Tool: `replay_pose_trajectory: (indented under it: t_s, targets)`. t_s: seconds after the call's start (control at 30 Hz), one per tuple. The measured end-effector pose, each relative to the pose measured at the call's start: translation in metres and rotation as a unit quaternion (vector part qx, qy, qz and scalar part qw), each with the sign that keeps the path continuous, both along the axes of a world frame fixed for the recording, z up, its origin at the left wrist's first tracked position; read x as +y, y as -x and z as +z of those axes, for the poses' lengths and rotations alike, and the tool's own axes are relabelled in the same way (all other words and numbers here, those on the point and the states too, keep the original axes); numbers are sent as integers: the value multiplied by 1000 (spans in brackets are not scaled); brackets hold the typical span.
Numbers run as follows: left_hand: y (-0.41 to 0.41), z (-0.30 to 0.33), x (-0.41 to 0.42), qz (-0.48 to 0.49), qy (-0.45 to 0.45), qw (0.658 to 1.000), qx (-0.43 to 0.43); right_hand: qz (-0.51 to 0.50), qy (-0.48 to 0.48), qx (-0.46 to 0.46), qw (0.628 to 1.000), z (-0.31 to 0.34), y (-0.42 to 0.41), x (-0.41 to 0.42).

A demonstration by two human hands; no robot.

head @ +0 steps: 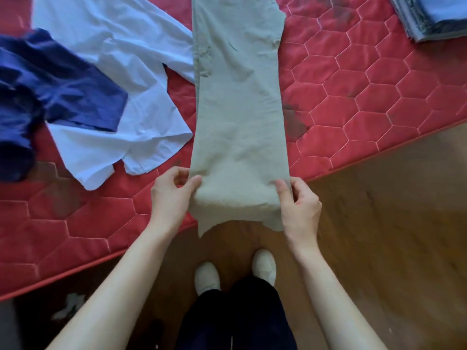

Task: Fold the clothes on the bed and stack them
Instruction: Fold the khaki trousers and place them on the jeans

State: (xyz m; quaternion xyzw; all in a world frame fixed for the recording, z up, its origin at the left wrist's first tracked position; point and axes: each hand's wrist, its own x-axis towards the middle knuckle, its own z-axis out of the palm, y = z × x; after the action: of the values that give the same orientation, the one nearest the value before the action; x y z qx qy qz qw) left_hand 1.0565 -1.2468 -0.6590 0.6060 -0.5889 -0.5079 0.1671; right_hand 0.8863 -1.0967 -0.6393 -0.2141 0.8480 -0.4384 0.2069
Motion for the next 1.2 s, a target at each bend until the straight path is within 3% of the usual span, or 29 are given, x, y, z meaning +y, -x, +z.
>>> replay_pose_trajectory:
  t_s: [0.13,0.2,0.3,0.5,0.57,0.7,0.8,0.93,1.13,1.2]
  targets:
    - [-1,-35,24,-6,-63,992,-105,16,-195,-71,978,-41,-12,10]
    - [0,-49,26,-21,-87,985,-146,22,-240,-98,966,-60,-12,14]
    - [4,-58,20,-31,-71,987,-144,10,-225,-79,971,-67,-6,8]
    - [31,-57,-4,44,-56,996,-43,-7,-177,-48,983,-68,13,-25]
    - [32,-60,-9,51,-25,996,-72,-21,-179,-12,984,-71,16,-27]
    - [26,-69,-3,18,-30,991,-130,-33,-230,-27,972,-82,14,-16]
    - [30,-73,-8,-16,-6,990,-141,-49,-212,-7,976,-87,15,-20]
    - [45,-75,-32,19,4,993,-113,-28,-195,7,980,-88,28,-44]
    - [57,-77,-47,-21,36,978,-206,-31,-224,60,972,-99,37,-57]
    - [58,-76,-46,-33,69,977,-199,-11,-214,69,974,-99,38,-59]
